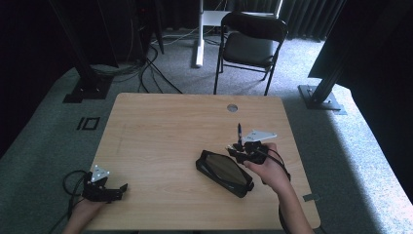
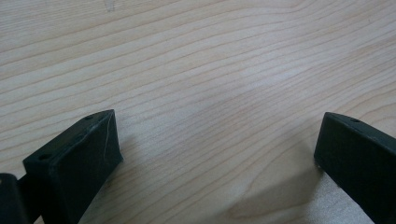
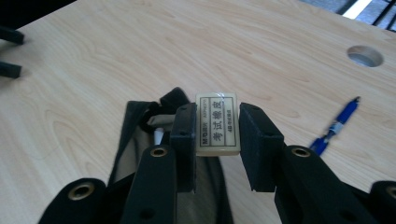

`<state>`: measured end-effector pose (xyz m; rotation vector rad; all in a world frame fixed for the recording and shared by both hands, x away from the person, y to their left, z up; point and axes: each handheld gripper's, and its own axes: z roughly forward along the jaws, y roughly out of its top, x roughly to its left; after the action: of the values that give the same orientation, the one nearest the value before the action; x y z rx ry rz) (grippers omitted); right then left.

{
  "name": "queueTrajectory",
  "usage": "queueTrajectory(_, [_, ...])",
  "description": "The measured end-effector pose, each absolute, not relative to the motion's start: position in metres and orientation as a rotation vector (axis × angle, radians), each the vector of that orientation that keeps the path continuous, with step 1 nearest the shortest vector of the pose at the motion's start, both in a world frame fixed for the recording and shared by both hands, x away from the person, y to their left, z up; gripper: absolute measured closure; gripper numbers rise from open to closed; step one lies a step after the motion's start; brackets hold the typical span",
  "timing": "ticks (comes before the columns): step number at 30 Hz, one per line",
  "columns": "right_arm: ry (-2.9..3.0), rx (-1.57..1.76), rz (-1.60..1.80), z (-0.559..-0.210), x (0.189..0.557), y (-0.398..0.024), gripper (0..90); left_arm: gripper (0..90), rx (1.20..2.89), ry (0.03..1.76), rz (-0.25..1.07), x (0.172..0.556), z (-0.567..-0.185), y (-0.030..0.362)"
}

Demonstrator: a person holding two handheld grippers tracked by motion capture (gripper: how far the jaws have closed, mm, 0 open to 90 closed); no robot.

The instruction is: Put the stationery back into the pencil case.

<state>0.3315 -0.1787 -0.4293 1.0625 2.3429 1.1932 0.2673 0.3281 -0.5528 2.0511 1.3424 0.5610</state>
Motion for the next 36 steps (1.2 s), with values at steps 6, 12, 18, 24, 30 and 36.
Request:
queueTrajectory(6, [2.414, 1.022, 1.191, -0.433, 0.325, -0.171, 68.4, 0.6, 2.050, 1.343, 0.561, 0.267, -0.553, 0.328])
queueTrajectory(12, [2.467, 1.001, 1.167, -0.438, 0.324, -0.166, 68.4, 0.6, 2.050, 1.343, 0.561, 0.267, -0.553, 0.328])
queueTrajectory(18, [2.507, 0.990, 1.137, -0.441, 0.324, -0.161, 68.5, 0.6, 2.050, 1.343, 0.561, 0.267, -0.553, 0.328])
queueTrajectory(24, [2.553, 0.986, 1.104, -0.448, 0.325, -0.156, 68.4, 0.6, 2.051, 1.343, 0.561, 0.267, -0.553, 0.328])
queueTrajectory(30, [2.591, 0.987, 1.063, -0.458, 0.330, -0.150, 68.5, 0.6, 2.054, 1.341, 0.560, 0.267, -0.553, 0.328])
queueTrajectory(36, [2.624, 0.974, 1.024, -0.463, 0.333, -0.143, 68.5, 0.6, 2.054, 1.342, 0.560, 0.267, -0.553, 0.328])
